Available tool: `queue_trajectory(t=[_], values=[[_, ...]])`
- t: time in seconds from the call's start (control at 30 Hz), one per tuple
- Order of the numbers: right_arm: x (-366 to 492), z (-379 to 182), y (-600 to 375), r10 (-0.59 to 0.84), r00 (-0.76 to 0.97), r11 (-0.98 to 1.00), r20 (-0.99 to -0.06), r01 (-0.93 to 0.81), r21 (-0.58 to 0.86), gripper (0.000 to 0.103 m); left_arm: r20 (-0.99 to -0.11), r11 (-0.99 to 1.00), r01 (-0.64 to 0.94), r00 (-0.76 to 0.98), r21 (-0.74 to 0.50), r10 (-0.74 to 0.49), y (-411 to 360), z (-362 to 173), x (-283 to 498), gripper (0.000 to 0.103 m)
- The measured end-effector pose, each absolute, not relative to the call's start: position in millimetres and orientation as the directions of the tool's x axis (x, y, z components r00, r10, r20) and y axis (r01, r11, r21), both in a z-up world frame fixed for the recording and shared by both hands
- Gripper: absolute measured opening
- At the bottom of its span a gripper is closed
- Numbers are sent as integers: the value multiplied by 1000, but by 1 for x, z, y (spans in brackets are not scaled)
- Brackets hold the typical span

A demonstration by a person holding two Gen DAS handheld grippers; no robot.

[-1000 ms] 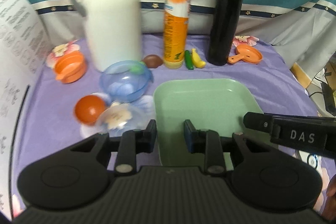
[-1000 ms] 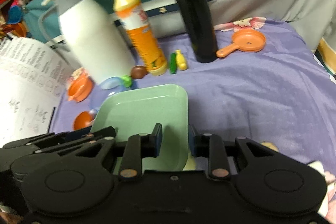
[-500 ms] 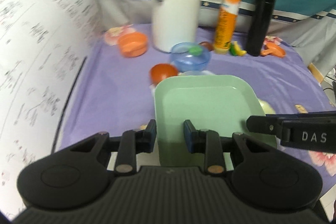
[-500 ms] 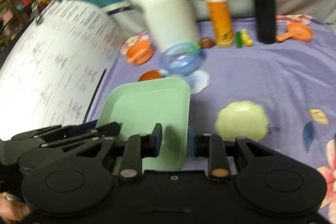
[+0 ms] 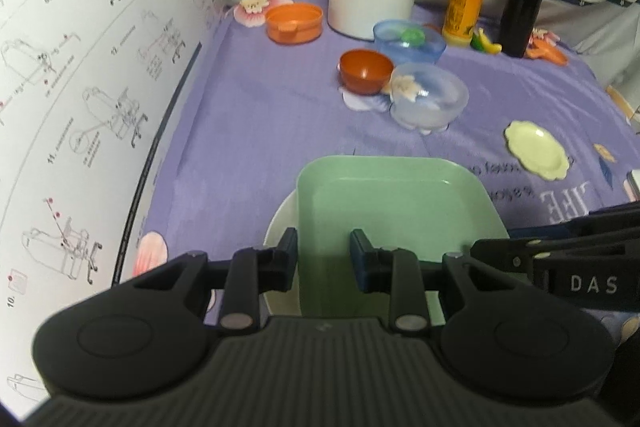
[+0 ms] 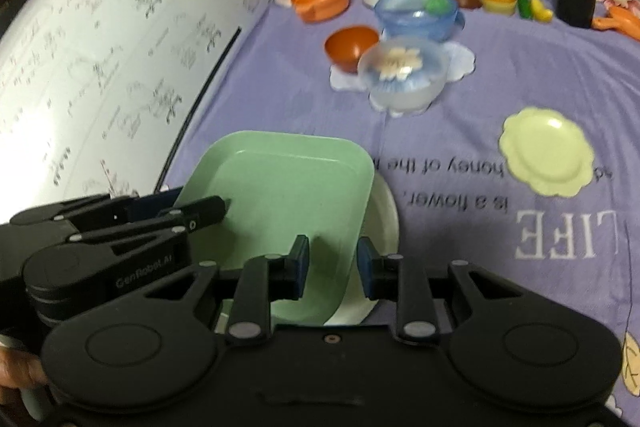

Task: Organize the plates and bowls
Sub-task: 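Carry the green plate with the right gripper and set it on the white plate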

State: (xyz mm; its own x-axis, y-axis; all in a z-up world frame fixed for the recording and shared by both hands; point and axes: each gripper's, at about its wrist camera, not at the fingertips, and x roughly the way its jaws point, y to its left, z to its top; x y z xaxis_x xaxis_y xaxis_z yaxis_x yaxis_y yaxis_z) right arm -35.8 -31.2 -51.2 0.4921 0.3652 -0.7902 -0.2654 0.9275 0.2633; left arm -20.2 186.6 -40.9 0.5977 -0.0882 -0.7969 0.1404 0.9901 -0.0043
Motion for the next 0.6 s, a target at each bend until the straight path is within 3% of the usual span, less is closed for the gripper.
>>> queue_trajectory(t=[0.6], values=[[-29,-76,-25,334,444,937,-831,-252,242,27,-830,990,137,547,-42,-111,194,-70,-12,28]])
